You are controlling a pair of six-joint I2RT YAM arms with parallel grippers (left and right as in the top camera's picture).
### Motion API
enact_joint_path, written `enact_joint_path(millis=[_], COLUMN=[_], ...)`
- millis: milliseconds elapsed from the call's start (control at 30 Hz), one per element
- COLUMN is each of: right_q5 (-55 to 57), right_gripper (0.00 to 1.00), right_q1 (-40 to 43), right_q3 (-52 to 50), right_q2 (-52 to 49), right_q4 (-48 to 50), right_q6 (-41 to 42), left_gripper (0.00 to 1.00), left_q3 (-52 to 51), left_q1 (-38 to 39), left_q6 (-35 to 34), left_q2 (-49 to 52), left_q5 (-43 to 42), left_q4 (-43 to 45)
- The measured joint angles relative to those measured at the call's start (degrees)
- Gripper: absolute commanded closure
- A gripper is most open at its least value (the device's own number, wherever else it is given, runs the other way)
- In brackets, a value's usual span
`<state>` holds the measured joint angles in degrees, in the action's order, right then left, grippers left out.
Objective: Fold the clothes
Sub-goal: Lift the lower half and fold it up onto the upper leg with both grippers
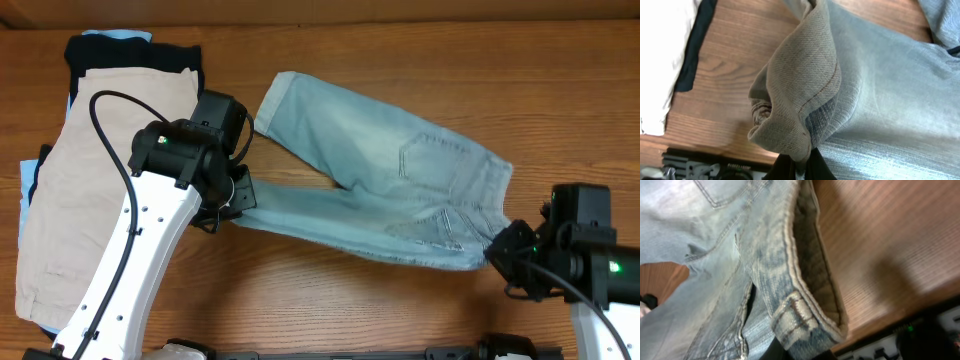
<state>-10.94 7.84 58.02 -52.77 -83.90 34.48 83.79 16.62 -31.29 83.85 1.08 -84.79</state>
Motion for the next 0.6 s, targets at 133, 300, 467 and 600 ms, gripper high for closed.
enact_joint_path(millis=[133, 300, 467, 600], right_q5=[1.05, 4.96, 8.9, 11.13], right_gripper=[0.95, 0.96, 0.96, 0.96], right_q1=[0.0, 0.0, 0.0, 0.35], right_q3=[0.0, 0.0, -0.02, -0.02], right_q2=[1.68, -1.88, -10.49, -16.72], right_q4=[0.68, 6.6, 12.44, 20.81], right_q6=[0.31, 2.1, 2.78, 2.8], left_gripper=[0.96, 0.96, 0.96, 0.96], left_q3=[0.02, 0.26, 0.48, 0.66], left_q1=[1.73, 4.79, 6.29, 6.34], left_q6=[0.22, 1.09, 1.79, 1.92], left_q2=[0.0, 1.4, 9.25, 17.77], left_q5=[0.02, 0.83, 2.47, 4.2], left_q4=[5.73, 22.34, 35.87, 42.99])
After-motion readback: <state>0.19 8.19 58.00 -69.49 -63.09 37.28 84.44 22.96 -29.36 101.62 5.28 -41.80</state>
